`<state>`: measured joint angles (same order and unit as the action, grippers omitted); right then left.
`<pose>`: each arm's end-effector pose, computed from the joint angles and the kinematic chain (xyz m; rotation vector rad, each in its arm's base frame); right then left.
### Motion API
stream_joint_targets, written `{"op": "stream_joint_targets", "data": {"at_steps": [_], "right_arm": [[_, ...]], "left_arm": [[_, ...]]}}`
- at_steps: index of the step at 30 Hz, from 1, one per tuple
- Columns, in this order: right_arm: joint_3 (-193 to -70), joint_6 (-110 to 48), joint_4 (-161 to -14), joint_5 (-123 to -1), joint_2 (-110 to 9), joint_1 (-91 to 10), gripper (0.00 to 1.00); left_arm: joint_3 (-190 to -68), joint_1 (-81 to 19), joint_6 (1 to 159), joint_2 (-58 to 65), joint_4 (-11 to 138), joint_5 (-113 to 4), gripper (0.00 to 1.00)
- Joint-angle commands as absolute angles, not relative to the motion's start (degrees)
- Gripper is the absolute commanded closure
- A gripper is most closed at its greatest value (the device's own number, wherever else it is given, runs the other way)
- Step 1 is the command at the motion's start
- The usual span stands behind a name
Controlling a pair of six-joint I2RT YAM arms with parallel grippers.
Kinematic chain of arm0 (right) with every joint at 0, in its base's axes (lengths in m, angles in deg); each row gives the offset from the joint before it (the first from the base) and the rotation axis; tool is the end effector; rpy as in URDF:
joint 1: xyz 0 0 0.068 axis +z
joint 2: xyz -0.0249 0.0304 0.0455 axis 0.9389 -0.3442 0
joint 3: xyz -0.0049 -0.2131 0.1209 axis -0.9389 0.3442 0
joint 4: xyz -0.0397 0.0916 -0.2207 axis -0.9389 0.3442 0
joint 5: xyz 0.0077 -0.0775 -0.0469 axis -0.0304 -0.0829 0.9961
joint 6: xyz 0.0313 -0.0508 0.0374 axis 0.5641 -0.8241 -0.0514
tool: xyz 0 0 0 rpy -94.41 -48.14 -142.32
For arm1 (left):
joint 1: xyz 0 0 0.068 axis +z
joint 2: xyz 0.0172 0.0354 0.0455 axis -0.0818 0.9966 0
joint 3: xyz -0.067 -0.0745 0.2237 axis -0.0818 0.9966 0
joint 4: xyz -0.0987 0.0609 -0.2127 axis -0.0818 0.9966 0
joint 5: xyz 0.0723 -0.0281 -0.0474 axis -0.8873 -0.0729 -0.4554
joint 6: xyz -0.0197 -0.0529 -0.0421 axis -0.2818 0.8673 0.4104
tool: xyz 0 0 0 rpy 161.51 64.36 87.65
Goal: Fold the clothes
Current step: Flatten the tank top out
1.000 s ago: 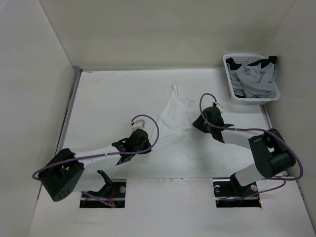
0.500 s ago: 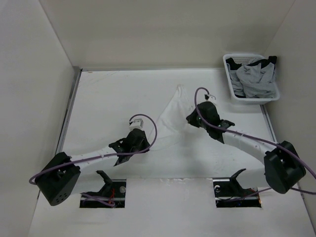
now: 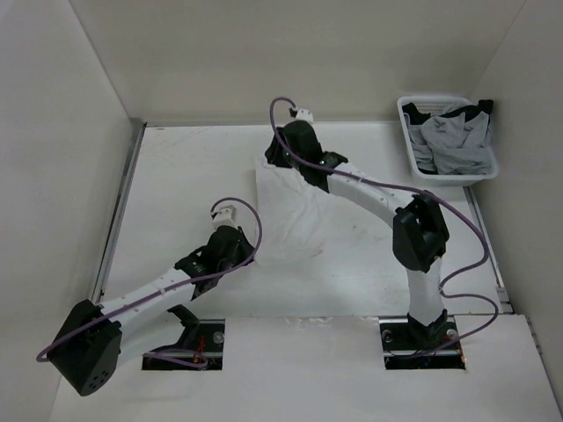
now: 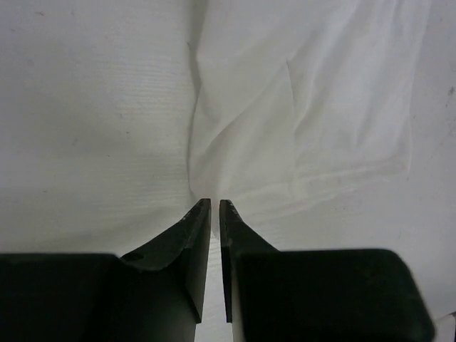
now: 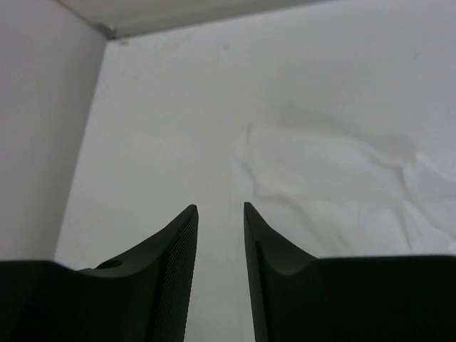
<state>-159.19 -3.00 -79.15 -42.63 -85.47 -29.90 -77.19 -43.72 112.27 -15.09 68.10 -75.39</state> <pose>0.3736 0.2977 0.2828 0.0463 2.0050 0.6526 0.1706 -0.1218 0.1443 -0.2133 2.2710 -0.5288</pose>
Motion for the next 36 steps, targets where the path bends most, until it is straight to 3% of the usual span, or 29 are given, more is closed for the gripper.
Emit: {"op": "stream_joint_targets", "data": {"at_steps": [1,3,8,11,14,17,20,21,25,30,36], "right_arm": [[-145.86,-4.43,-85.36,-39.75,-75.8,-28.6,0.61],[-134.08,-3.64,-88.98,-39.31,-70.26,-29.21,0.62],[-113.84,1.01,-92.07,-41.85,-64.17,-33.87,0.82],[-107.32,3.91,-95.31,-43.34,-63.81,-36.33,0.76],[-104.93,5.58,-96.64,-44.93,-65.21,-37.65,0.64],[-105.02,6.55,-96.64,-45.72,-67.15,-38.18,0.62],[-105.11,7.52,-96.55,-45.28,-67.68,-38.36,0.64],[-105.11,7.78,-96.9,-45.63,-67.94,-38.53,0.67],[-105.46,8.75,-98.4,-45.64,-67.87,-38.88,0.97],[-103.7,6.3,-93.23,-41.94,-58.38,-38.53,1.0],[-108.35,-0.21,-72.33,-39.93,-44.15,-36.25,0.99]], "left_arm": [[-76.41,-41.13,111.5,-18.07,68.76,-76.35,0.91],[-76.41,-39.64,111.32,-18.6,68.23,-75.91,0.91],[-76.68,-38.05,110.79,-17.2,67.44,-74.51,0.91],[-76.5,-38.05,111.06,-16.67,67.61,-73.45,0.89],[-75.89,-38.92,111.32,-17.28,67.44,-71.61,0.77],[-75.71,-40.24,111.58,-17.72,66.74,-69.41,0.63],[-76.23,-41.82,111.58,-15.45,66.12,-68.01,0.6],[-76.32,-42.17,111.5,-14.57,65.77,-67.83,0.6],[-77.38,-44.46,111.58,-9.91,62.97,-67.21,0.71],[-79.92,-45.52,111.67,-8.49,61.72,-67.3,0.93],[-79.06,-42.1,113.69,-20.08,65.15,-69.23,0.95]]}}
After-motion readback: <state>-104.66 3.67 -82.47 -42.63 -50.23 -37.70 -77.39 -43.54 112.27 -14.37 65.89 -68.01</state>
